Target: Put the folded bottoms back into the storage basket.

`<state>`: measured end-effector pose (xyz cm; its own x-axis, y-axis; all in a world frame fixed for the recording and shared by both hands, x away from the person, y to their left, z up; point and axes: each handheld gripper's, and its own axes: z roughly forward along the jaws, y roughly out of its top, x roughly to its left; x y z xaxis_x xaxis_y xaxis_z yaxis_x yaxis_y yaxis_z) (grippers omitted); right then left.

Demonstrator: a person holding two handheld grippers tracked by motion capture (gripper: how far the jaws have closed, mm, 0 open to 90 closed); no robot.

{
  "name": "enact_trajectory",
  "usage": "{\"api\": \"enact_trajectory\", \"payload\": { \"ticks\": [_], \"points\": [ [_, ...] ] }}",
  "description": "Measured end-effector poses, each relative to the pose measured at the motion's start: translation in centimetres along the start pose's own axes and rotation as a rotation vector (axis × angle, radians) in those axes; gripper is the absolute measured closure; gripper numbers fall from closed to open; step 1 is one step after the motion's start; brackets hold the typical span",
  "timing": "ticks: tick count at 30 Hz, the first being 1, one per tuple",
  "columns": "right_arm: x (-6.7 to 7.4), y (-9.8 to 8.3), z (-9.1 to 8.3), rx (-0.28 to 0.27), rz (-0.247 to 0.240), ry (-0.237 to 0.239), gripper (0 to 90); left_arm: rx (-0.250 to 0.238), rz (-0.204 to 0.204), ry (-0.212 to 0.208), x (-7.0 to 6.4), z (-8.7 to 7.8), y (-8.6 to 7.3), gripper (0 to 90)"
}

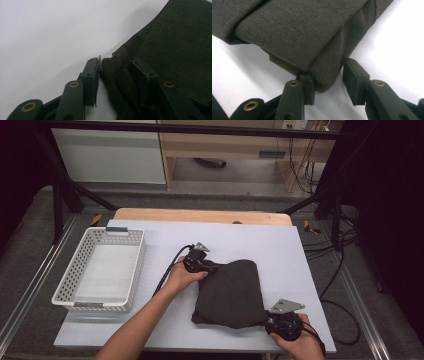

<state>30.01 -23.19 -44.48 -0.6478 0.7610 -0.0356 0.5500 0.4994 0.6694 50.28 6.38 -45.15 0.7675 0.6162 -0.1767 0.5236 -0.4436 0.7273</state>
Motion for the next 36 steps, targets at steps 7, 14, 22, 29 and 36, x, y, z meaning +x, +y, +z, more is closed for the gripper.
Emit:
{"api": "enact_trajectory", "payload": {
  "ticks": [7,14,22,29,36],
  "points": [
    [0.1,0.1,0.1,-0.003,-0.001,-0.003,58.3,0.01,-0.023,-0.024,-0.2,0.0,0.1,71.5],
    [0.1,0.1,0.0,-0.004,0.001,0.003,60.1,0.005,-0.045,-0.006,-0.4,-0.2,0.1,75.2],
    [0.3,0.4,-0.1,0.0,-0.027,0.011,77.8,-0.002,-0.027,0.009,-0.5,-0.9,0.4,77.0],
    [0.6,1.4,-0.9,-0.046,-0.022,0.022,80.1,-0.022,-0.024,0.021,-0.3,-3.0,0.8,77.6],
    [1.5,3.7,-1.0,-0.061,-0.045,0.07,80.3,-0.033,-0.022,0.054,0.4,-5.7,1.5,77.9]
  ]
}}
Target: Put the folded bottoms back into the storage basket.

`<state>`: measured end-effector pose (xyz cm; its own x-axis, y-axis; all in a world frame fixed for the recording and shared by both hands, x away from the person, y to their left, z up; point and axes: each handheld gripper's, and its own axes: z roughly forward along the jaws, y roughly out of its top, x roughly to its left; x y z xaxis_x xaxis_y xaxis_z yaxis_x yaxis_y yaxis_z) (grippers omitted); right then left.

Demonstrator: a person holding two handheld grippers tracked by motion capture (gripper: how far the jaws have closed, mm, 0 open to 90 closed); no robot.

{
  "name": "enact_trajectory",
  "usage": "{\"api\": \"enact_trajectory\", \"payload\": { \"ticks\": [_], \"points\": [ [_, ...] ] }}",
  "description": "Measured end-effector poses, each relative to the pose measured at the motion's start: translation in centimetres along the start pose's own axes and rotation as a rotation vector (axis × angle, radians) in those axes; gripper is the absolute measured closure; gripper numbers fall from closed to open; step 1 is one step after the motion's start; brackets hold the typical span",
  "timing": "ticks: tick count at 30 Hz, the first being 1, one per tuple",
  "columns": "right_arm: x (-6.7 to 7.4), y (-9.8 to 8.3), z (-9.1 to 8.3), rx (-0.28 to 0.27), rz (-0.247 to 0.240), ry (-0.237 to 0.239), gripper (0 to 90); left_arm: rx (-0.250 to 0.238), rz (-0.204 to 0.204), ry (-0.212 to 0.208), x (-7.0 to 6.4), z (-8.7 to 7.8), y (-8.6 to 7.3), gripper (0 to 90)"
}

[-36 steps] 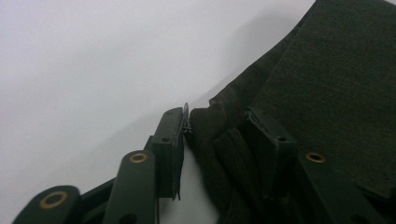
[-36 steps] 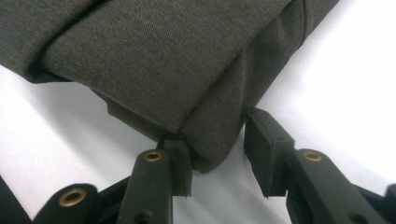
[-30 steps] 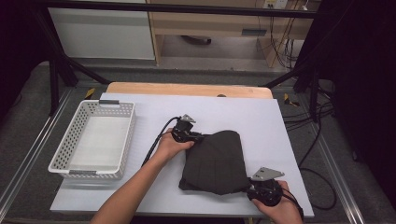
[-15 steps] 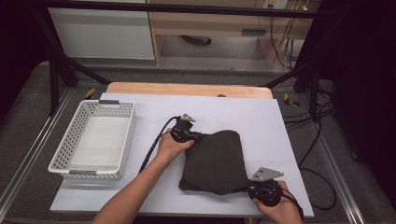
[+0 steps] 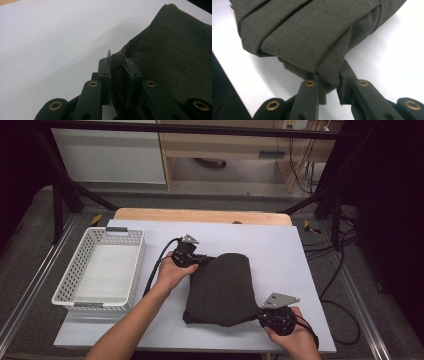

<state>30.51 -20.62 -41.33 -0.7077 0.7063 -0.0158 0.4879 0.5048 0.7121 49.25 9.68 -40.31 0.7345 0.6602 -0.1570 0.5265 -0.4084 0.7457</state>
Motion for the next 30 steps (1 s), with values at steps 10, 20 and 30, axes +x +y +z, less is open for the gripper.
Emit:
{"api": "enact_trajectory", "payload": {
  "ticks": [10,20,30],
  "points": [
    [-0.9,2.9,0.1,-0.049,0.051,0.1,80.5,-0.019,-0.001,0.039,0.9,-3.7,1.8,78.2],
    [-1.9,5.3,0.1,-0.072,0.068,0.18,80.5,-0.023,0.009,0.075,0.9,-6.3,4.1,78.3],
    [-2.7,7.0,0.1,-0.079,0.082,0.241,80.5,-0.023,0.019,0.099,1.3,-8.2,5.1,78.3]
  ]
}}
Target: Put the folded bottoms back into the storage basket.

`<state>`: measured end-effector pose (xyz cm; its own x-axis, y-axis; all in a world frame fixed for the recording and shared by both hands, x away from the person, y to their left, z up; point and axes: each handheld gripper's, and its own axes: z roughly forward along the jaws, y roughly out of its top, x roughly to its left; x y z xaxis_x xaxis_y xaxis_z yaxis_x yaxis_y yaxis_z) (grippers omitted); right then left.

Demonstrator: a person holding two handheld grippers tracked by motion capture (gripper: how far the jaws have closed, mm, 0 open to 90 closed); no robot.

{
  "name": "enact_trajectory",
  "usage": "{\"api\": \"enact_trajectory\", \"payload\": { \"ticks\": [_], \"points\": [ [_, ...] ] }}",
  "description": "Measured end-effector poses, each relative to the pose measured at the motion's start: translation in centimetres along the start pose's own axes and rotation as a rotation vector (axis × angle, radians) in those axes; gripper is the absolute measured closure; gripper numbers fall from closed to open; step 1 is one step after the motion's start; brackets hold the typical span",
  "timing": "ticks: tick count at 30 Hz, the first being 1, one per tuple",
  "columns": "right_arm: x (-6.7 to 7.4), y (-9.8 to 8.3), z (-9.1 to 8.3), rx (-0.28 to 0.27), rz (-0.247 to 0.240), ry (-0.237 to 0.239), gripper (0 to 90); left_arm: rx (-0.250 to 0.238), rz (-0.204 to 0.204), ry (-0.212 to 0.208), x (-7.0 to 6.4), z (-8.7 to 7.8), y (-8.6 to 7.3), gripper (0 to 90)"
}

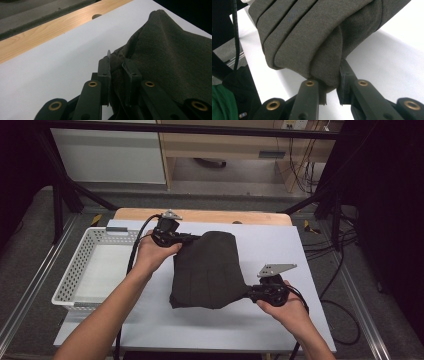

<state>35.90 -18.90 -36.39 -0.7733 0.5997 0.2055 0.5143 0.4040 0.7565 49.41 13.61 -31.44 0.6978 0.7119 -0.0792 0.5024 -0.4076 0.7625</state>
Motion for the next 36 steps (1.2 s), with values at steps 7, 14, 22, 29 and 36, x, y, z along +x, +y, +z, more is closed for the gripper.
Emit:
{"api": "enact_trajectory", "payload": {
  "ticks": [7,14,22,29,36],
  "points": [
    [-0.1,1.3,0.2,-0.005,-0.003,0.026,80.5,0.001,0.007,0.012,0.4,-1.5,0.9,78.4],
    [0.8,3.5,0.2,-0.013,-0.028,0.058,80.5,-0.012,-0.018,0.016,1.3,-3.6,1.9,78.4],
    [1.4,5.9,0.9,-0.015,-0.055,0.106,80.5,-0.04,-0.031,0.044,2.4,-6.2,2.5,78.5],
    [2.2,8.1,1.9,-0.013,-0.08,0.137,80.5,-0.032,-0.038,0.084,3.7,-8.3,2.8,78.5],
    [2.8,10.3,3.7,0.006,-0.11,0.17,80.5,-0.026,-0.061,0.114,5.4,-10.0,3.1,78.5]
  ]
}}
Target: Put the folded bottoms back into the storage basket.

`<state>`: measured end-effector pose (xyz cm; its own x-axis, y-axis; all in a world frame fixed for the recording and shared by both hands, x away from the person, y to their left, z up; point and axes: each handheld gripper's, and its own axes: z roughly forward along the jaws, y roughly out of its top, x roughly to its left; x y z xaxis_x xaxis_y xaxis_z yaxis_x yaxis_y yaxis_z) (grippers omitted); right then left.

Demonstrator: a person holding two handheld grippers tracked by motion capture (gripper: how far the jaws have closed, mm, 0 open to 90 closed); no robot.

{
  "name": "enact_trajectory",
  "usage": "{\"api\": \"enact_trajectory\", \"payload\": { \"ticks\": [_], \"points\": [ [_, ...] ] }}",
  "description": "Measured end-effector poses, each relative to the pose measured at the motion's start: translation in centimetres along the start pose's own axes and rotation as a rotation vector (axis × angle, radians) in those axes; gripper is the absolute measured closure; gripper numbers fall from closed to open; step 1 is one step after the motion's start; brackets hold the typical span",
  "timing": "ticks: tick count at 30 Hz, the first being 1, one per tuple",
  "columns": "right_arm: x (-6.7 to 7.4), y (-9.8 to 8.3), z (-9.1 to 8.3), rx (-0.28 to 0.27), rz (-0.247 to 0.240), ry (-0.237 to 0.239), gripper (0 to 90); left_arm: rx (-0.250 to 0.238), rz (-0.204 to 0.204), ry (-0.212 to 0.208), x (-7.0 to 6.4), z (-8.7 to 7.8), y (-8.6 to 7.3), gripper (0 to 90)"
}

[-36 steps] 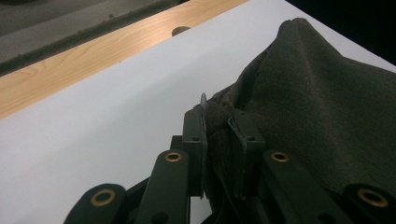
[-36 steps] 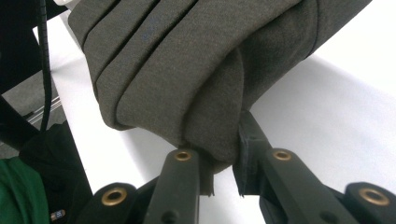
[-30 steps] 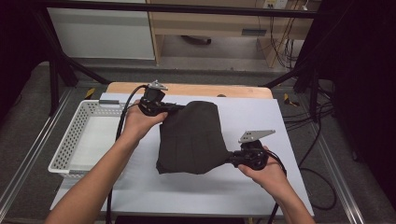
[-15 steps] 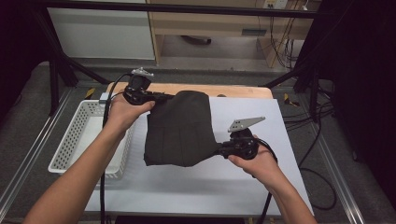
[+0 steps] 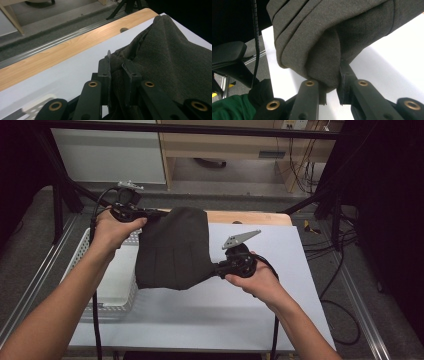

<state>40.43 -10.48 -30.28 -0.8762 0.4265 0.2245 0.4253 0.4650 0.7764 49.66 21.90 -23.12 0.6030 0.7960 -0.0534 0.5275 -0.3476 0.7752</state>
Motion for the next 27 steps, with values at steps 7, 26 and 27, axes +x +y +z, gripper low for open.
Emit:
{"api": "enact_trajectory", "payload": {
  "ticks": [7,26,27],
  "points": [
    [0.0,2.4,1.7,-0.011,-0.022,0.031,80.5,-0.003,-0.025,0.036,2.2,-2.2,0.0,78.5],
    [1.9,7.0,8.1,0.001,-0.062,0.096,80.5,0.034,-0.057,0.144,7.6,-6.2,-2.2,78.5],
    [2.0,7.2,8.5,0.0,-0.063,0.101,80.5,0.033,-0.06,0.148,7.9,-6.4,-2.4,78.5]
  ]
}}
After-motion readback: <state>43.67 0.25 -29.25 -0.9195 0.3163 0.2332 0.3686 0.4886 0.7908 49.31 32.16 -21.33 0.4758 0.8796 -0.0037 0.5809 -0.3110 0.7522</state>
